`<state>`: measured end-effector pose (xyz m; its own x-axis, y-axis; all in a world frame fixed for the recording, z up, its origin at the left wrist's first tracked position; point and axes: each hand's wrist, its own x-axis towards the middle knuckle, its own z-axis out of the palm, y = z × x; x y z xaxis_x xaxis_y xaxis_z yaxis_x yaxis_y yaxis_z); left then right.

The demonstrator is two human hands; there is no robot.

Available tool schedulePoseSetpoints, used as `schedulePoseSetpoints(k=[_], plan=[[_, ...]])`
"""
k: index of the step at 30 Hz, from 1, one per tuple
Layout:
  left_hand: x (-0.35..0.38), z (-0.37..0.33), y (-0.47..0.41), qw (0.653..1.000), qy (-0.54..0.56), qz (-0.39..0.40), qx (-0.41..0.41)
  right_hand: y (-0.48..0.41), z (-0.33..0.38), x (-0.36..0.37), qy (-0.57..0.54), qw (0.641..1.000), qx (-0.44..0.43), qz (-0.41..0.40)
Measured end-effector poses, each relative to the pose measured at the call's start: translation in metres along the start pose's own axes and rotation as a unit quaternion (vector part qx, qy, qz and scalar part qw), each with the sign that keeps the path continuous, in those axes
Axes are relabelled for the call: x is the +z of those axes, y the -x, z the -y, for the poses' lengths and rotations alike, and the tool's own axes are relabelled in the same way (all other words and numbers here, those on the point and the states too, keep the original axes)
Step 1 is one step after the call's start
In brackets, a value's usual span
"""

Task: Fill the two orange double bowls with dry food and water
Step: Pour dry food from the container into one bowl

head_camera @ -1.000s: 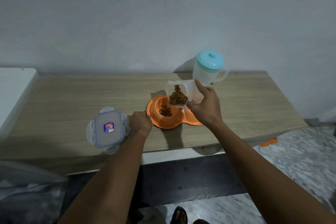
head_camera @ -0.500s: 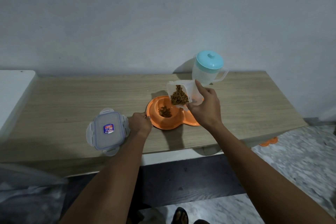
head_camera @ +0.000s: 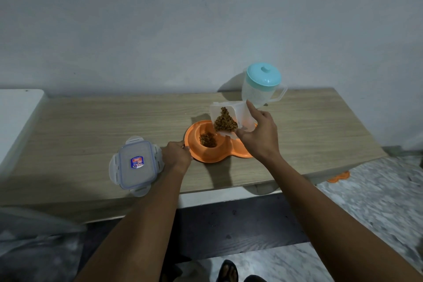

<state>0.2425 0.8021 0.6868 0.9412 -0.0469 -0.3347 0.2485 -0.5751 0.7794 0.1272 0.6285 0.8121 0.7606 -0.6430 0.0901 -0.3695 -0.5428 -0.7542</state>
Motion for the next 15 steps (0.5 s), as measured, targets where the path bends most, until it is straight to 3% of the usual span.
schedulePoseSetpoints(k=[5,10,15], plan=[[-0.002,-0.002,0.002,1.000,-0.004,0.010,0.004,-0.004,-0.005,0.002,-0.183,0.974,0.133,-0.006],[-0.018,-0.013,0.006,0.997,-0.054,0.034,0.032,-0.004,0.003,0.014,-0.449,0.852,0.271,-0.012],[-0.049,-0.022,-0.008,0.984,-0.148,0.019,0.102,-0.003,0.030,0.056,-0.547,0.774,0.319,0.020]])
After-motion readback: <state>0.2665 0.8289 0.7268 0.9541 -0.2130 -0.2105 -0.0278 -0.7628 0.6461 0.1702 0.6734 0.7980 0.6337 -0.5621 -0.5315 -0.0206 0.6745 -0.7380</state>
